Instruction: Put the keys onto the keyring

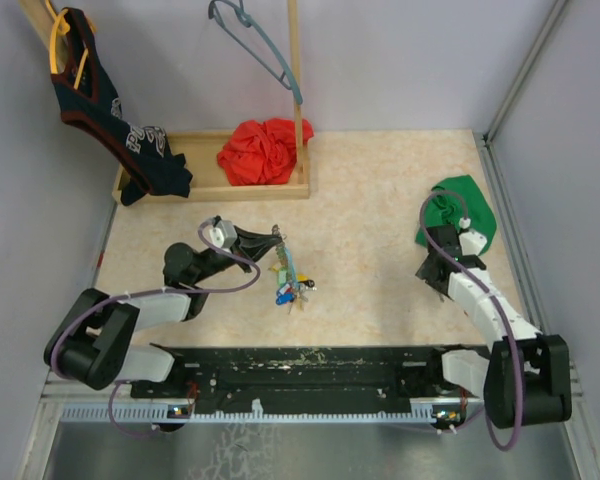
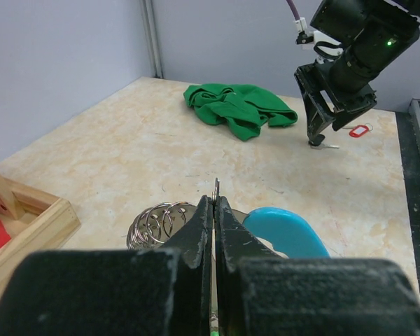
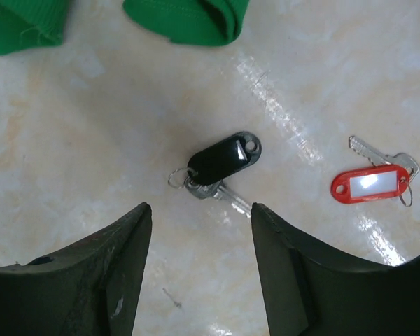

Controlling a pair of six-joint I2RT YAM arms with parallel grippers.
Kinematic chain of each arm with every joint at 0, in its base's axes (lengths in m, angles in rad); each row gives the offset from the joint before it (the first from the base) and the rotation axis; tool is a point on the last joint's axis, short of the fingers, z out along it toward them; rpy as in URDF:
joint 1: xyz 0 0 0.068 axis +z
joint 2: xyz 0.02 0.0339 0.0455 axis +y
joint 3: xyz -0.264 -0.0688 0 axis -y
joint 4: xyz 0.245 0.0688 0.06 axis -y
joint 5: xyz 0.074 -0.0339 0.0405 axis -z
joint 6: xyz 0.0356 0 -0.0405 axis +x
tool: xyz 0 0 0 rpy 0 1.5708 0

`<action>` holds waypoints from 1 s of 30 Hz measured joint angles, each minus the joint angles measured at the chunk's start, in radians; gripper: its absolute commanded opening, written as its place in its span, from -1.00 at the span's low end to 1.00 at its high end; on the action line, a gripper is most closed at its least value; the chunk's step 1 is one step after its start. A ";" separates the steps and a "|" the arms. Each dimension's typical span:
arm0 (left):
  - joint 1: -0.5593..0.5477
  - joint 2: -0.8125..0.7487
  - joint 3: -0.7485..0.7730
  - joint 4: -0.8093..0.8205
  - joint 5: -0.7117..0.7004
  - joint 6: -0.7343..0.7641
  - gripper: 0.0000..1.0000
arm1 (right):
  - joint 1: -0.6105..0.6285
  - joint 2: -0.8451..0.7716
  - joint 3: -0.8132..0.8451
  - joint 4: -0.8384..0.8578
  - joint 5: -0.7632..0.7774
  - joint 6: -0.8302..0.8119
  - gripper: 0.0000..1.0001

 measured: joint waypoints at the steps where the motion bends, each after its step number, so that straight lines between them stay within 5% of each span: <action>1: 0.000 -0.004 -0.001 -0.004 -0.002 0.004 -1.00 | -0.019 0.016 0.000 0.010 0.000 0.000 0.13; 14: 0.000 -0.013 -0.002 -0.049 -0.009 0.031 -1.00 | -0.057 0.243 0.042 0.128 -0.067 -0.012 -0.42; 21: 0.000 -0.013 -0.002 -0.059 -0.010 0.040 -1.00 | 0.063 0.295 0.086 0.164 -0.112 -0.016 -0.52; 24: 0.000 -0.014 -0.002 -0.064 -0.009 0.042 -1.00 | 0.154 0.350 0.138 0.172 -0.134 -0.005 -0.47; 30: 0.000 -0.015 -0.002 -0.089 -0.009 0.045 -1.00 | 0.348 0.438 0.266 0.159 -0.201 -0.004 0.10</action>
